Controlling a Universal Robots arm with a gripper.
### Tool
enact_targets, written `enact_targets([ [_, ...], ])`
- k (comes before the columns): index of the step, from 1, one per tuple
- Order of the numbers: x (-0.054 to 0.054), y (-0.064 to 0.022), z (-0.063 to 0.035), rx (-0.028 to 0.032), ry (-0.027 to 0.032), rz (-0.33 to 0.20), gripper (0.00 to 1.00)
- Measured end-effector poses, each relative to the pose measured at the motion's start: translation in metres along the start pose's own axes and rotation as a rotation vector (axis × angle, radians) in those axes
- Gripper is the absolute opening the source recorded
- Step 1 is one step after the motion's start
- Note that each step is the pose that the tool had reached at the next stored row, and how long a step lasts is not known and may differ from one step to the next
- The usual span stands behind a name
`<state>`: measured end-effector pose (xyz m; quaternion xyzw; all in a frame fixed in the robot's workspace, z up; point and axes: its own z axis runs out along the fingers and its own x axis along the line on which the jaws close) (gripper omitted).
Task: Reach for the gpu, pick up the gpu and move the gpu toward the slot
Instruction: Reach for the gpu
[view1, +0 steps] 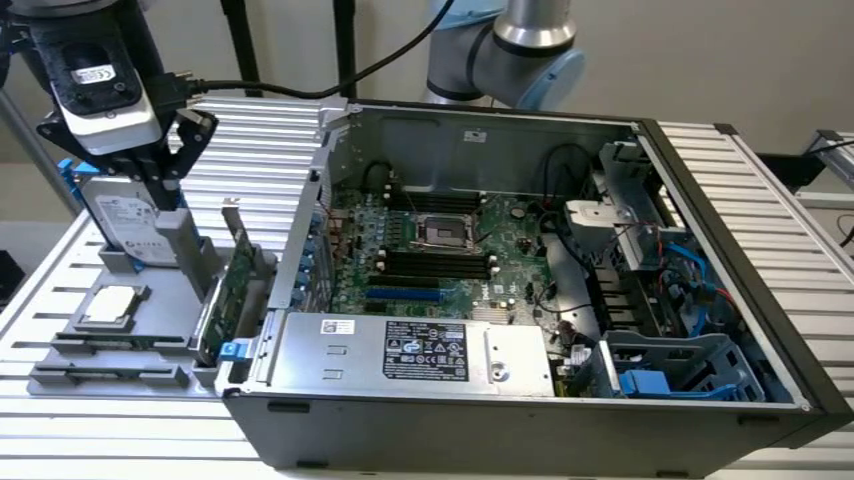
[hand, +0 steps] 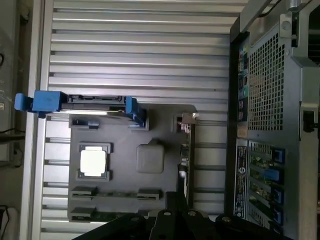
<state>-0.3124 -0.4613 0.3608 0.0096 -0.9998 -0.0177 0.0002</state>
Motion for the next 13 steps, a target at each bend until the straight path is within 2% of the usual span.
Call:
enact_targets([
  [6,-0.013,-0.0098,0.0052,0.0027,-0.0001,0.000,0.11],
  [13,-0.014,-0.0099,0.0055,0.0029,-0.0003,0.000,0.11],
])
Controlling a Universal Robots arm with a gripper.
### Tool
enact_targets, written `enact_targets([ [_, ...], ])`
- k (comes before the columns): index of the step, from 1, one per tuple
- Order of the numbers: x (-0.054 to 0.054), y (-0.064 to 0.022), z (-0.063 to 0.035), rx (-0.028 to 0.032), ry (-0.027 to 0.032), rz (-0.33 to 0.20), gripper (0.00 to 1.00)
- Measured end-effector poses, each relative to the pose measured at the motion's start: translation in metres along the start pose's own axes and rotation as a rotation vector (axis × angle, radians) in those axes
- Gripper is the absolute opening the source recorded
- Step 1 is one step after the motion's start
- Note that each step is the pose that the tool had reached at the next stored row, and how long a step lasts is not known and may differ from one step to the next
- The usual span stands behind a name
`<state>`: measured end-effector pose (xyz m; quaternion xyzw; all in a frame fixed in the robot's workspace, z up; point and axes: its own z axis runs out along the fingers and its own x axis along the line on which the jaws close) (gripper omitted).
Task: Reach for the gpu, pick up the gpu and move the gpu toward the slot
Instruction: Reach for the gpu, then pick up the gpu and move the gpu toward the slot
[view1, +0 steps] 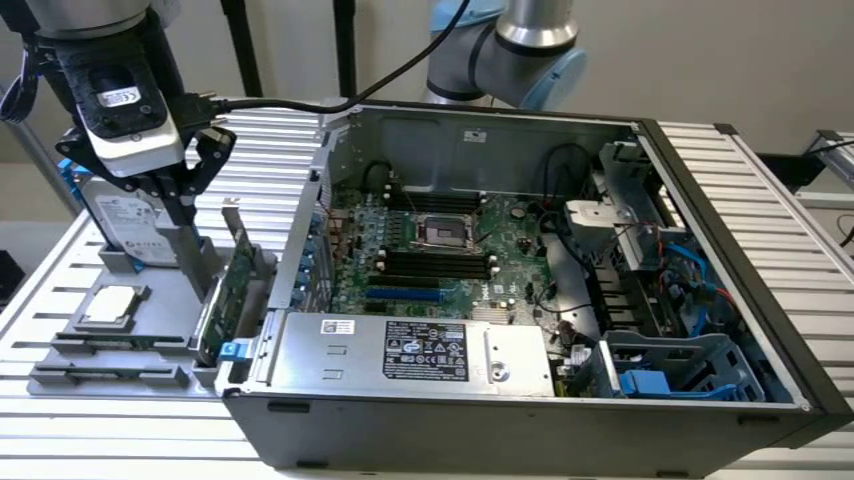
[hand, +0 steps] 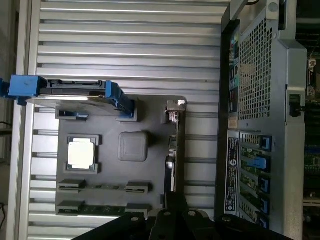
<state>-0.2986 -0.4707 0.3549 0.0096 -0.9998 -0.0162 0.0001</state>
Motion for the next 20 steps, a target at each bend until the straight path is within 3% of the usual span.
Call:
enact_targets([
  [9,0.0000,0.0000,0.0000,0.0000,0.0000,0.000,0.12],
  [15,0.0000,0.0000,0.0001,0.0001,0.0000,0.000,0.37],
  [20,0.0010,-0.0003,0.0086,0.0000,-0.0040,0.001,0.37],
])
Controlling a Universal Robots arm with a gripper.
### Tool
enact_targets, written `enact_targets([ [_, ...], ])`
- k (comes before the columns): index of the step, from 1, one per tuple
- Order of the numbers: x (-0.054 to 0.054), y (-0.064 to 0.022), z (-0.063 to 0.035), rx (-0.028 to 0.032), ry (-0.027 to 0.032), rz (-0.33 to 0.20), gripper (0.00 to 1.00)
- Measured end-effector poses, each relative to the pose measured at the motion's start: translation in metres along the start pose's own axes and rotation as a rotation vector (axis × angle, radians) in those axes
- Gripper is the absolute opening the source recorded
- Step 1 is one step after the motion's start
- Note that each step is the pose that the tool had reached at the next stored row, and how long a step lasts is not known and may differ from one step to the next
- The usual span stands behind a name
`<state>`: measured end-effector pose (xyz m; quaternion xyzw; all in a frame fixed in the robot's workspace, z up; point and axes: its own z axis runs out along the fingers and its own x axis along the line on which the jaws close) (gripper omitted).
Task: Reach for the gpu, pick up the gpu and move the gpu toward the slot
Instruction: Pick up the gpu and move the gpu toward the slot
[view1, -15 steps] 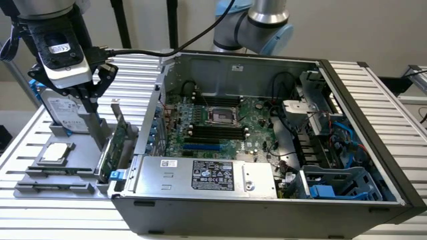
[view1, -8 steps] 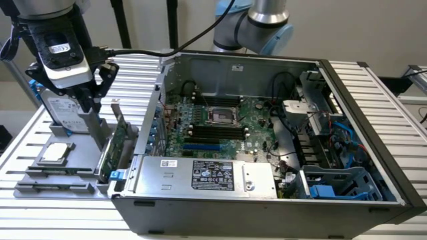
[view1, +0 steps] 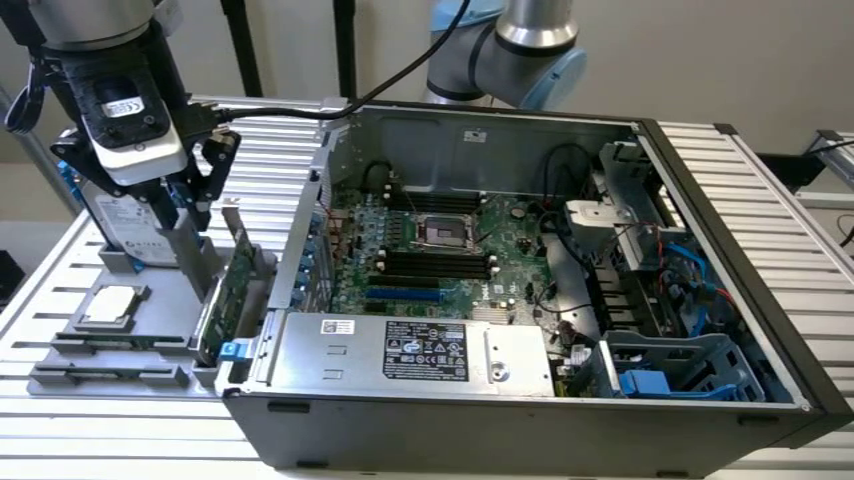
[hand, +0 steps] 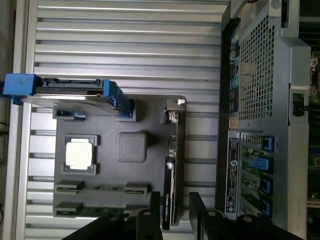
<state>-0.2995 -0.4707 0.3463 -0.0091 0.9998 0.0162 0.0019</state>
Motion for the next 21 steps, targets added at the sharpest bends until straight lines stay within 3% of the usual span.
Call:
enact_targets([
  [21,0.007,-0.0012,0.0387,0.0001,-0.0007,0.002,0.37],
])
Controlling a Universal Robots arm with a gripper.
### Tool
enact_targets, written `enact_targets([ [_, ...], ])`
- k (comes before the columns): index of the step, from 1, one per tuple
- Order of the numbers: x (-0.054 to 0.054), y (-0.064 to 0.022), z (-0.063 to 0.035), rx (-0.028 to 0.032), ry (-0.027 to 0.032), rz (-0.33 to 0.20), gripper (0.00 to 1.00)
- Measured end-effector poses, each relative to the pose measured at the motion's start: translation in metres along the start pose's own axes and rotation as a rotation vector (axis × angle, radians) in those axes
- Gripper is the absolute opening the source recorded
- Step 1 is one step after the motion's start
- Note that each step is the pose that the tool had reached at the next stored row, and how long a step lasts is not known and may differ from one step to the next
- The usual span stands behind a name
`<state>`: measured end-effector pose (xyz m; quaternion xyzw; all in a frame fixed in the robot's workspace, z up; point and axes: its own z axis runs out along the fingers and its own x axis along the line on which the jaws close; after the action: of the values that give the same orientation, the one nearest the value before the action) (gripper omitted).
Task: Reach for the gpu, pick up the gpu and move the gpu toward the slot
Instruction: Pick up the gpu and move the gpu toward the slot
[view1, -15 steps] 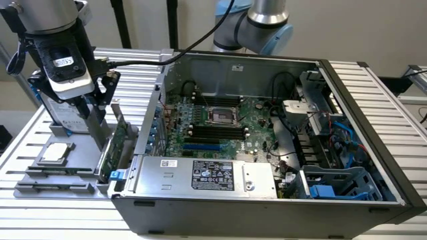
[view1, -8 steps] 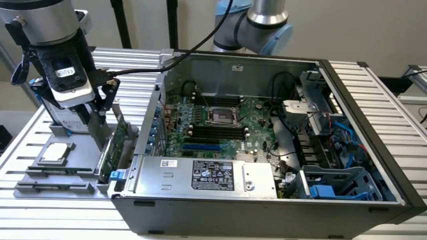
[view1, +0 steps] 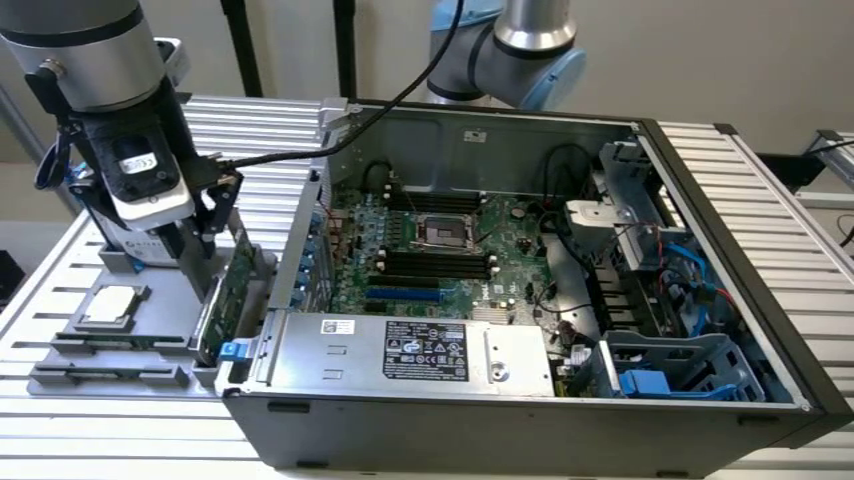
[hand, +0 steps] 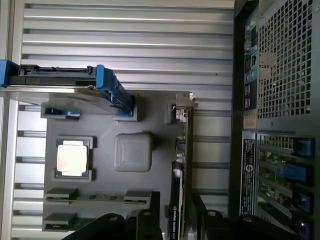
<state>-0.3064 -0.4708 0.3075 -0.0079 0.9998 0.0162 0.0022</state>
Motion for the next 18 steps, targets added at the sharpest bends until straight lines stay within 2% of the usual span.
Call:
enact_targets([
  [8,0.000,-0.0015,0.0143,0.0001,-0.0008,0.002,0.37],
  [18,-0.006,-0.0026,0.0327,0.0000,-0.0012,0.003,0.37],
])
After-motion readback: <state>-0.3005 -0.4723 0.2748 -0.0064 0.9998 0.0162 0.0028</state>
